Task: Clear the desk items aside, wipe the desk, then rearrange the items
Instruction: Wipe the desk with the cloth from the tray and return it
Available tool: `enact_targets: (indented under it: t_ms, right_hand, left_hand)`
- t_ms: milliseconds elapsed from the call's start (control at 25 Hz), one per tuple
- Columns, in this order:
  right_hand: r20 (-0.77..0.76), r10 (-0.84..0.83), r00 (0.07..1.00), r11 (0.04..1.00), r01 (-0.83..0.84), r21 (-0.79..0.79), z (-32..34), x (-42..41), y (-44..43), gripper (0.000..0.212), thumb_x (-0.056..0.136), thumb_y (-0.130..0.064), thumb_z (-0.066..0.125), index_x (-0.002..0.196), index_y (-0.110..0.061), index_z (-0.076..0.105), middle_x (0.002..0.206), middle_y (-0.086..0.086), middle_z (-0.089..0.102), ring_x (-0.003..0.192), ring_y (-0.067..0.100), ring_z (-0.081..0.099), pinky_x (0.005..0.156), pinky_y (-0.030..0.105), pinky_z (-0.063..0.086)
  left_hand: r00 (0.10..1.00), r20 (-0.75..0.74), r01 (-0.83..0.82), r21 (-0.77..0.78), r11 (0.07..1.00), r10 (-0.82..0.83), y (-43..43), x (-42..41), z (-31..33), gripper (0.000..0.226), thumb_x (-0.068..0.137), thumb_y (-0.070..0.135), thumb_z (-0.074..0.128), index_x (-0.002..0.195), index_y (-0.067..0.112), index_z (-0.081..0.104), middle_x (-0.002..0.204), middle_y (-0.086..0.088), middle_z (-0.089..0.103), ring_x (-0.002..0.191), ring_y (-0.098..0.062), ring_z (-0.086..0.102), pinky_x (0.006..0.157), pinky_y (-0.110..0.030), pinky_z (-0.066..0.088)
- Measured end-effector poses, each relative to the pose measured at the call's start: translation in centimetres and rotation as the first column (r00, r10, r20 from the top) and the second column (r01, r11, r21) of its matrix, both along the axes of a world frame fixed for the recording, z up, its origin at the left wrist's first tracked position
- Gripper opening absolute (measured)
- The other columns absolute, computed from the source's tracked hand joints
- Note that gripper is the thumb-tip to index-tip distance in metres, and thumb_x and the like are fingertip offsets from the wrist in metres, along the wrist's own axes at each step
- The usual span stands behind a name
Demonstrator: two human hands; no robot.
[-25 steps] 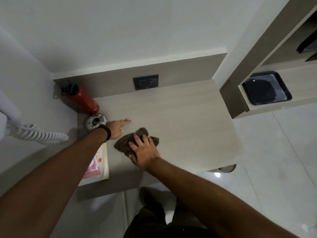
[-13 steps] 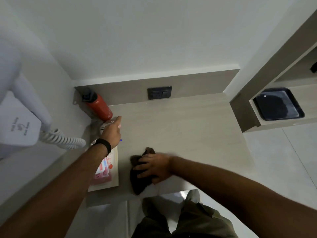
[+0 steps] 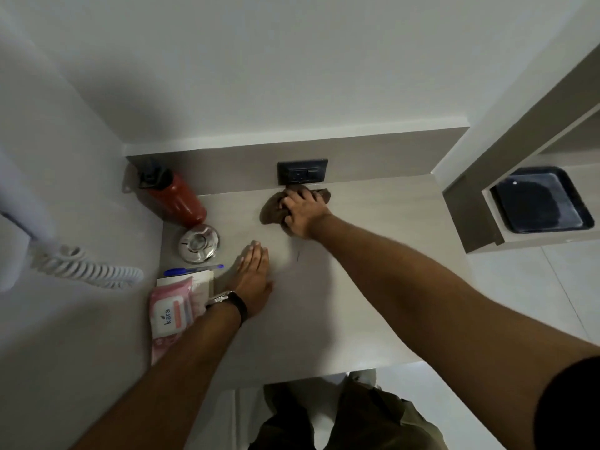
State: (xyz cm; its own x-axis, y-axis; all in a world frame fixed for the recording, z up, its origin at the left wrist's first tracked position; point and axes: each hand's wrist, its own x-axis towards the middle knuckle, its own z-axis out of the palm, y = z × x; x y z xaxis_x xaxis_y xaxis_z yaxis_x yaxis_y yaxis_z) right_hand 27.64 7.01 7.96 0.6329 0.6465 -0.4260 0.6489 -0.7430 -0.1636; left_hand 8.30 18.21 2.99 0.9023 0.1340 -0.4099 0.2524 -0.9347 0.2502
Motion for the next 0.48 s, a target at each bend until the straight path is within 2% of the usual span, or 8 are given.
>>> enact_targets:
  t_ms: [160, 320, 400, 480]
  right_hand:
    - [0.067, -0.289, 0.955, 0.957, 0.289, 0.004, 0.0, 2.2, -9.4, 0.054, 0.104, -0.046, 0.043, 0.152, -0.022, 0.042, 0.167, 0.003, 0.031, 0.151, 0.035, 0.032, 0.120, 0.054, 0.034]
    - [0.102, -0.525, 0.845, 0.846, 0.531, -0.043, 0.4, 2.1, -21.9, 0.062, 0.104, -0.052, 0.044, 0.159, -0.025, 0.036, 0.161, 0.008, 0.038, 0.146, 0.038, 0.036, 0.116, 0.051, 0.039]
    - [0.126, -0.595, 0.794, 0.795, 0.604, -0.054, -0.2, -0.2, -27.7, 0.063, 0.105, -0.056, 0.040, 0.161, -0.027, 0.035, 0.160, 0.010, 0.039, 0.144, 0.039, 0.039, 0.115, 0.051, 0.038]
    - [0.154, -0.574, 0.804, 0.806, 0.588, -0.065, -1.7, -4.7, -32.5, 0.064, 0.104, -0.061, 0.037, 0.161, -0.031, 0.036, 0.165, 0.008, 0.036, 0.142, 0.038, 0.041, 0.114, 0.049, 0.038]
  left_hand:
    - [0.991, -0.102, 0.091, -0.011, 0.996, -0.092, -3.0, 0.5, -0.9, 0.085, 0.099, 0.033, 0.051, 0.158, 0.006, -0.004, 0.167, -0.015, -0.014, 0.156, -0.029, -0.012, 0.128, -0.041, 0.000]
    - [0.984, -0.097, 0.148, -0.025, 0.989, -0.150, -7.7, 3.0, -1.1, 0.074, 0.103, 0.038, 0.036, 0.159, 0.009, -0.002, 0.168, -0.013, -0.015, 0.156, -0.027, -0.014, 0.128, -0.042, -0.002]
    - [0.980, -0.048, 0.195, 0.006, 0.981, -0.194, -11.2, 4.5, -1.0, 0.070, 0.104, 0.036, 0.031, 0.159, 0.009, -0.004, 0.168, -0.012, -0.015, 0.156, -0.026, -0.014, 0.128, -0.044, -0.003]
    - [0.973, -0.014, 0.230, 0.014, 0.973, -0.229, -15.6, 6.1, -0.6, 0.072, 0.102, 0.034, 0.031, 0.159, 0.010, -0.006, 0.168, -0.013, -0.016, 0.155, -0.027, -0.015, 0.127, -0.048, -0.004]
